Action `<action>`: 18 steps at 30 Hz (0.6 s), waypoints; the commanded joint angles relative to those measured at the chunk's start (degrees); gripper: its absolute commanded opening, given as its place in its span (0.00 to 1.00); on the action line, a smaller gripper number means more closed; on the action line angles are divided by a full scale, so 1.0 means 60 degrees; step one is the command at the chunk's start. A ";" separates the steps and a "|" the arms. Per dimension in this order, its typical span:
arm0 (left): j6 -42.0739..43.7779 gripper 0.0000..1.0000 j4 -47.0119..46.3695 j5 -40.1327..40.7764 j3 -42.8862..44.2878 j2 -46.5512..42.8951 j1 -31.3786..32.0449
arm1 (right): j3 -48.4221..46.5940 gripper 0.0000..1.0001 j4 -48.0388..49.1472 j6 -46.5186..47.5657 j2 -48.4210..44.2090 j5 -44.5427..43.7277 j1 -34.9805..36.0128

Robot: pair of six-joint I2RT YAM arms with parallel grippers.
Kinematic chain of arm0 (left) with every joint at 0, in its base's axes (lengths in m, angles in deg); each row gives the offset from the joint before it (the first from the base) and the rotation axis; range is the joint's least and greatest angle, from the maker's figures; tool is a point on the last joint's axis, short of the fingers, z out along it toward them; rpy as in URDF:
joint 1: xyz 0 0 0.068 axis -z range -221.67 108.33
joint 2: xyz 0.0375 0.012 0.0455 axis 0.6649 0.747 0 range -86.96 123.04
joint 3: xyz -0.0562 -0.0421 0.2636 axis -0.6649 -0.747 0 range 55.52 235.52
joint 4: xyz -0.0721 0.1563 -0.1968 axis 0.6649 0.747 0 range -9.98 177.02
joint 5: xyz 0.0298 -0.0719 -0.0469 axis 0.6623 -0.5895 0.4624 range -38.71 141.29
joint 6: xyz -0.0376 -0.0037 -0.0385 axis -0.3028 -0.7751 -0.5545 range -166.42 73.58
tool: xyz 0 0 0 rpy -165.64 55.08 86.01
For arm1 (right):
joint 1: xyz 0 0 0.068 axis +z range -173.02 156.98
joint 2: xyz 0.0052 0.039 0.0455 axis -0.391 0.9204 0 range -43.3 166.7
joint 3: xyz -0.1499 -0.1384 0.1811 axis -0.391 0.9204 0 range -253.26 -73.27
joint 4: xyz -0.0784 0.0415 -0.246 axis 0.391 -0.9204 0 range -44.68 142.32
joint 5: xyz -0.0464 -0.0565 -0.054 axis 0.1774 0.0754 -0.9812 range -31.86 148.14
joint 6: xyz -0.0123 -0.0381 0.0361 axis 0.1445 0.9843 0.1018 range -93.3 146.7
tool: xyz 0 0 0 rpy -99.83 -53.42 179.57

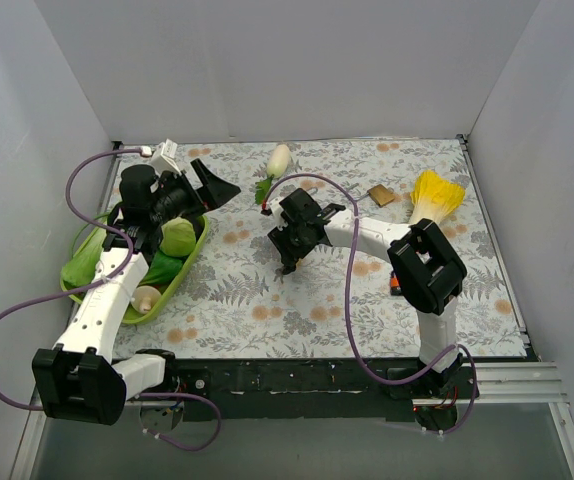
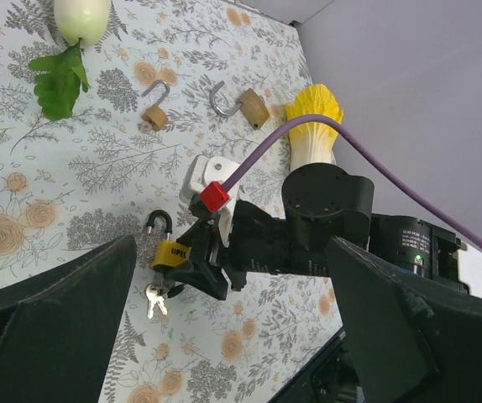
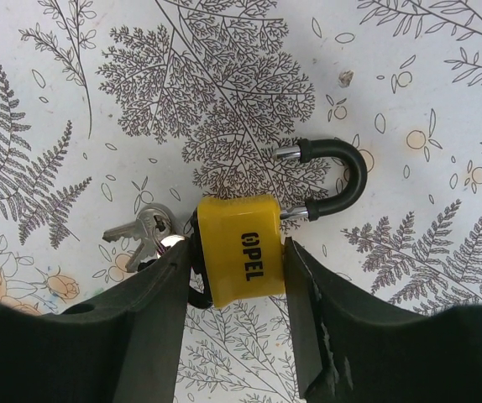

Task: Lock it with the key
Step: Pick up the lock from the center of the board.

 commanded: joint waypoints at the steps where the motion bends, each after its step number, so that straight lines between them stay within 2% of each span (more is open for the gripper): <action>1: -0.0077 0.98 -0.0095 -0.0091 -0.0064 -0.0288 -0.0138 | -0.0014 0.40 0.0210 0.0230 0.0145 0.0177 -0.0002; 3: -0.0092 0.98 0.0022 -0.0178 -0.0064 -0.0215 -0.0211 | -0.0057 0.28 0.0195 0.0332 0.0058 0.0148 -0.0017; 4: -0.0092 0.98 0.0110 -0.0324 -0.0064 -0.0186 -0.0226 | -0.0087 0.17 0.0166 0.0405 0.0014 0.0163 -0.0017; 7: -0.0034 0.98 0.0271 -0.0792 -0.0122 0.0004 -0.0314 | -0.0262 0.01 -0.0126 0.0946 -0.0206 0.0221 -0.0017; 11: -0.0004 0.98 0.0520 -0.1847 -0.0268 0.0414 -0.0314 | -0.0102 0.01 -0.0185 0.1446 -0.0936 0.0484 -0.0017; 18: 0.0069 0.98 0.0448 -0.2259 -0.0781 0.0649 -0.0343 | 0.0235 0.01 -0.0332 0.2441 -0.2226 0.1553 -0.0017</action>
